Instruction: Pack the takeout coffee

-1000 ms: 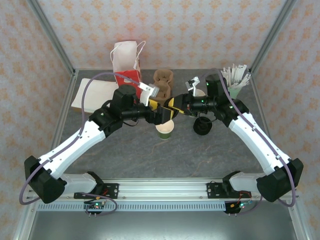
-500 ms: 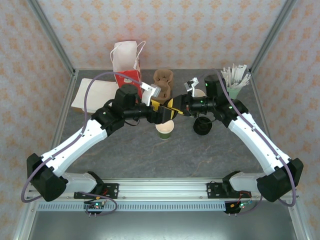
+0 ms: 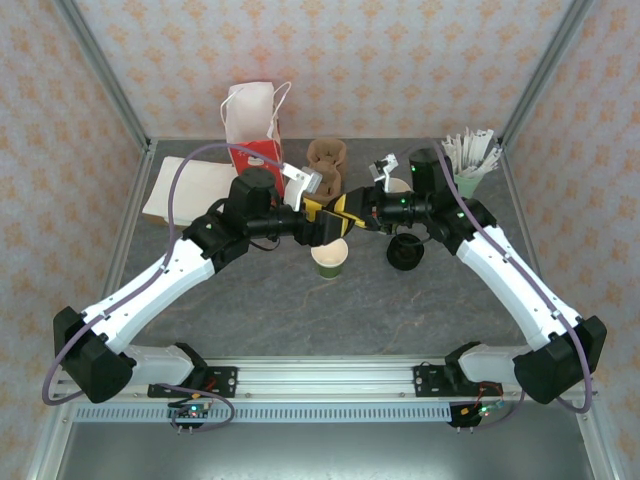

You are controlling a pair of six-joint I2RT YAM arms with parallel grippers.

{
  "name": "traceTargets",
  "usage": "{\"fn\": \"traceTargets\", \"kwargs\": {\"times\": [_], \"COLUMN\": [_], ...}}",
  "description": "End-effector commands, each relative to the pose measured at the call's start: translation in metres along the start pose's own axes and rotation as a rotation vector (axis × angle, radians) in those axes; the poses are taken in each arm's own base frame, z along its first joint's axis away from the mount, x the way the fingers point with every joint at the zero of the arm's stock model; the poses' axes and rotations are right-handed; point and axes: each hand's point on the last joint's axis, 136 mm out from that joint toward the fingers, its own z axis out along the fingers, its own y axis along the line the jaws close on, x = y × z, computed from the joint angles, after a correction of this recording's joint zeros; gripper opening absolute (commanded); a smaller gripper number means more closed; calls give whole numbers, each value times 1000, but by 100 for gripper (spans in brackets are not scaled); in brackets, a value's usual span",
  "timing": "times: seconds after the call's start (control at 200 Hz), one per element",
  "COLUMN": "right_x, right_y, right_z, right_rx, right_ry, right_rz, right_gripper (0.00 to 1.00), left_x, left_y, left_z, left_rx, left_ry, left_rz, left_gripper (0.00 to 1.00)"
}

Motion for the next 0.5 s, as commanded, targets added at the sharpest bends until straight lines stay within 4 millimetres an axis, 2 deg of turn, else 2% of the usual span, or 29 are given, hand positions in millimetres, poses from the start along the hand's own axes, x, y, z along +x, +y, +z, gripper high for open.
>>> {"fn": "traceTargets", "kwargs": {"times": [0.0, 0.225, 0.495], "right_x": [0, -1, -3], "right_y": [24, 18, 11], "right_z": [-5, -3, -4], "right_rx": [-69, -55, -17], "right_ry": [-7, -10, -37], "right_rz": [-44, -34, -38], "right_gripper": [21, 25, 32], "left_x": [-13, -12, -9], "left_y": [-6, -4, 2], "left_z": [-1, 0, -3], "left_rx": [17, 9, -35], "left_ry": [-33, -24, -16], "left_rz": [10, 4, 16], "left_gripper": [78, 71, 71]}}
